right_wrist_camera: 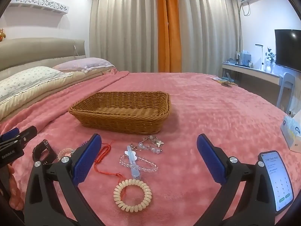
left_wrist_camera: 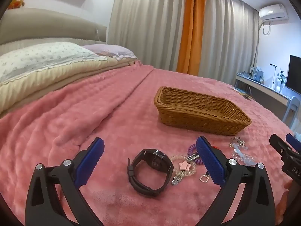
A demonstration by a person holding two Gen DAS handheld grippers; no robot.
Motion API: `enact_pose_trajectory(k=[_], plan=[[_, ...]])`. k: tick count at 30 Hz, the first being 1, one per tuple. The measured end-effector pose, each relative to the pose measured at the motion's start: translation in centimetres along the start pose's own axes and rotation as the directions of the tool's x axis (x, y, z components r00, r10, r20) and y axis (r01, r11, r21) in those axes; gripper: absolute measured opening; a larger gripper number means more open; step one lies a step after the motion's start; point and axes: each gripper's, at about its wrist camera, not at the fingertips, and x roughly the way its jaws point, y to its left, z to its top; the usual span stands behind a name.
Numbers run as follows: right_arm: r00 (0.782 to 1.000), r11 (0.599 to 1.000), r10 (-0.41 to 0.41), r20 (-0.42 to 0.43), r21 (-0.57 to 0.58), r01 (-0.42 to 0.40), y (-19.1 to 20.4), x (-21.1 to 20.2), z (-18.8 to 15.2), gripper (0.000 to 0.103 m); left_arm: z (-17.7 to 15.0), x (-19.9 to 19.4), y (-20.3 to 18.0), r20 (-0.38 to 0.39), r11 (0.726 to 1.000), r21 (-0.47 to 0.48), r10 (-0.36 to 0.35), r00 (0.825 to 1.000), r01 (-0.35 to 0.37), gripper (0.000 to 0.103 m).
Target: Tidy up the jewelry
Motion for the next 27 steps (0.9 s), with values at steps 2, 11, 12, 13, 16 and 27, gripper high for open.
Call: enact_pose_trajectory(k=[2, 11, 12, 13, 16, 27], plan=[[1.0, 1.0, -0.002, 0.002, -0.003, 0.002, 0.12, -0.05, -0.02, 0.097, -0.03, 0.06, 0.01, -0.002, 1.0, -0.001, -0.001, 1.0, 0.001, 0.095], [1.0, 1.0, -0.003, -0.006, 0.003, 0.003, -0.03, 0.12, -0.16, 0.097, -0.11, 0.29, -0.13, -0.017, 1.0, 0.011, -0.004, 1.0, 0.004, 0.095], [1.0, 1.0, -0.003, -0.006, 0.004, 0.003, -0.04, 0.14, -0.16, 0.097, -0.14, 0.38, -0.07, -0.022, 1.0, 0.01, -0.005, 1.0, 0.006, 0.095], [1.0, 1.0, -0.003, -0.005, 0.003, 0.003, -0.04, 0.15, -0.17, 0.097, -0.24, 0.41, -0.21, -0.023, 1.0, 0.009, -0.005, 1.0, 0.005, 0.095], [1.0, 1.0, -0.004, -0.007, 0.002, 0.004, 0.0, 0.17, -0.15, 0.097, -0.3, 0.45, -0.22, -0.025, 1.0, 0.009, -0.004, 1.0, 0.005, 0.095], [1.0, 1.0, -0.004, -0.01, -0.002, 0.004, 0.05, 0.23, -0.25, 0.097, -0.35, 0.57, -0.17, -0.034, 1.0, 0.003, -0.009, 0.999, 0.009, 0.095]])
